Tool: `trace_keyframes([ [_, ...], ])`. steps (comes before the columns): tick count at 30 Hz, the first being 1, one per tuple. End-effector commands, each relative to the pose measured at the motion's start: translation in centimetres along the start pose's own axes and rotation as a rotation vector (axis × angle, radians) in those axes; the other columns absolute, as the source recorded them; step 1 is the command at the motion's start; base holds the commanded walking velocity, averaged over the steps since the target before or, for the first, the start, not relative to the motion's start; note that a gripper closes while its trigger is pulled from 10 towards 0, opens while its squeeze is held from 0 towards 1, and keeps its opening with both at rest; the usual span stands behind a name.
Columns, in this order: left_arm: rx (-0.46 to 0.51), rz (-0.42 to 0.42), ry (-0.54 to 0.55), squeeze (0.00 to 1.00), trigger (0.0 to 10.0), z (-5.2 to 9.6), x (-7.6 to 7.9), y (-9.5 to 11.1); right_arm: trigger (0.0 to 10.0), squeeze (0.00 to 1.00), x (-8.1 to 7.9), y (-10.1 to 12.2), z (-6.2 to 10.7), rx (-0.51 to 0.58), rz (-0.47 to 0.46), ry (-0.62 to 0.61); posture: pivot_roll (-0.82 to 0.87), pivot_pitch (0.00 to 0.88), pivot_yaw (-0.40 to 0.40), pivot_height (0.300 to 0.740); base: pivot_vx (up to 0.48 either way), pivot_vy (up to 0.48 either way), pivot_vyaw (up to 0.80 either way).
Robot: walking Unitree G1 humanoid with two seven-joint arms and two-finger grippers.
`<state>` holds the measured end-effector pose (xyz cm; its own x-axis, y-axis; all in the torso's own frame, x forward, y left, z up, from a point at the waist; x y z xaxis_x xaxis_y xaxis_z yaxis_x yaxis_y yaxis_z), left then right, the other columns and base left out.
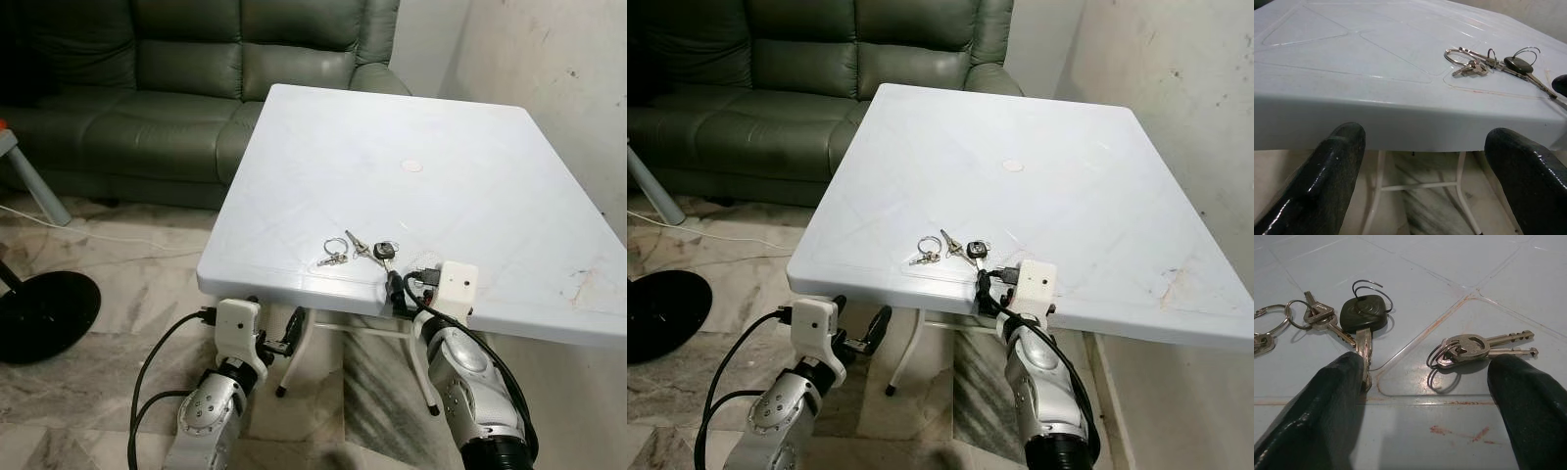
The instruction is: Hang keys on a hook
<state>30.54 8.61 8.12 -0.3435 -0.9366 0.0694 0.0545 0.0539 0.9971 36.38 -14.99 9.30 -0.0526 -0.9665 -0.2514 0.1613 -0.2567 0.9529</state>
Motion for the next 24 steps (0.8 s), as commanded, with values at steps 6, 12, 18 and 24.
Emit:
trace_keyframes([
  [6, 0.004, 0.035, -0.001, 0.0, 10.0, -0.1, 1.3, 0.0, 5.5, 0.0, 0.4, 0.0, -0.2, 0.002, -0.001, -0.043, 0.04, 0.132, -0.071, 0.74, 0.0, 0.0, 0.0],
  [12, 0.007, 0.033, 0.008, 0.0, 10.0, -0.1, 1.3, 0.1, 0.0, 0.0, 0.0, 0.1, -0.2, 0.006, 0.004, -0.068, 0.04, 0.132, -0.072, 0.74, 0.0, 0.0, 0.0],
  [18, 0.007, 0.034, 0.016, 0.0, 10.0, -0.1, 1.3, 0.1, 0.0, 0.0, -0.4, -0.1, -0.2, -0.004, 0.001, -0.066, 0.04, 0.132, -0.071, 0.74, 0.0, 0.0, 0.0],
  [24, 0.007, 0.036, 0.026, 0.0, 10.0, -0.1, 1.2, 0.1, 0.0, 0.0, -0.8, 0.0, -0.3, 0.004, -0.012, -0.069, 0.05, 0.139, -0.074, 0.74, 0.0, 0.0, 0.0],
])
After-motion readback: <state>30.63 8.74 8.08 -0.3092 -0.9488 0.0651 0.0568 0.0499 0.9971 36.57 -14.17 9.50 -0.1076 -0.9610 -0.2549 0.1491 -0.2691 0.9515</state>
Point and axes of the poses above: a point about 5 cm out from each wrist's last joint towards the gripper, its own z axis pointing back from the gripper into the wrist, its own y axis along the axis of the wrist's last joint, x = y × z, the point moved 4 cm from there along -z, pointing out of the wrist towards the gripper, and after that the axes turned 4 degrees about -z, right-handed, at the moved point
